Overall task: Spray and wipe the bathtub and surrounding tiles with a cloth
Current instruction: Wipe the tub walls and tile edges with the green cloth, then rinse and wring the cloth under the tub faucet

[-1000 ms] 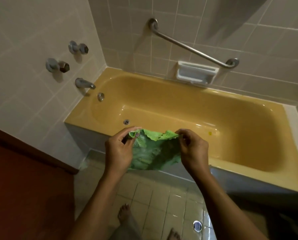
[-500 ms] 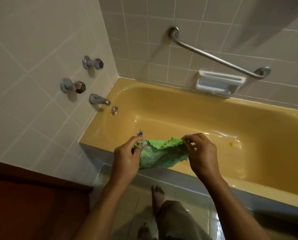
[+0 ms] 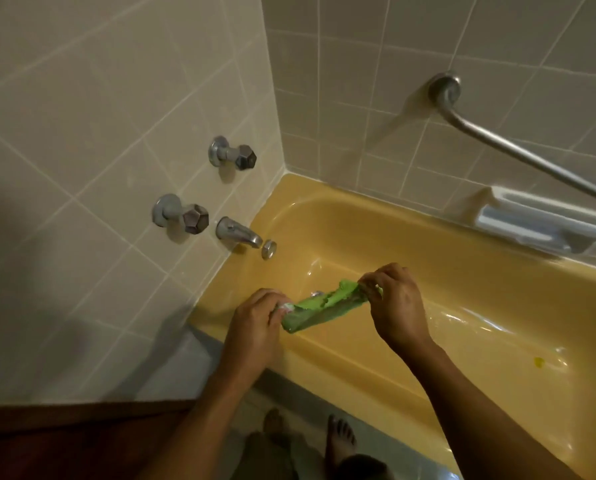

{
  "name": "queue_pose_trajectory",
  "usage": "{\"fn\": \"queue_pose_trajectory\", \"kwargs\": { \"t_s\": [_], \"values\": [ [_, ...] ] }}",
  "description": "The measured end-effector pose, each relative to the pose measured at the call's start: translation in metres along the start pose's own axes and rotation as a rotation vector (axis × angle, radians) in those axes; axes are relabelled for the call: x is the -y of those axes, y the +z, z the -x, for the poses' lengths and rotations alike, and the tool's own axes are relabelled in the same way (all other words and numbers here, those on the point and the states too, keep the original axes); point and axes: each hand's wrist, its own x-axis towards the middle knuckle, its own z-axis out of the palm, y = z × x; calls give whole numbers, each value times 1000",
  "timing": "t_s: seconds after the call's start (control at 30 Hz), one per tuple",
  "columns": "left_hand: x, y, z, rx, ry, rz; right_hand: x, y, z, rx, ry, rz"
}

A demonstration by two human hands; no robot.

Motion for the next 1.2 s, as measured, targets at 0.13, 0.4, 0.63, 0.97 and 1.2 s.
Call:
{"fn": "queue_pose_trajectory", "kwargs": {
  "t_s": [0.13, 0.4, 0.63, 0.97, 1.2],
  "values": [
    [34, 3, -53, 72, -188, 113, 7, 39, -60, 100, 57, -8],
    [107, 17, -146, 221, -319, 186, 44, 112, -153, 242, 311, -158],
    [147, 12, -184, 243, -494, 276, 95, 144, -219, 311, 502, -611],
    [160, 14, -199, 167, -633, 516, 141, 168, -308, 473, 565, -1208],
    [168, 17, -213, 194, -665, 577, 155, 182, -334, 559, 526, -1406]
  ]
}}
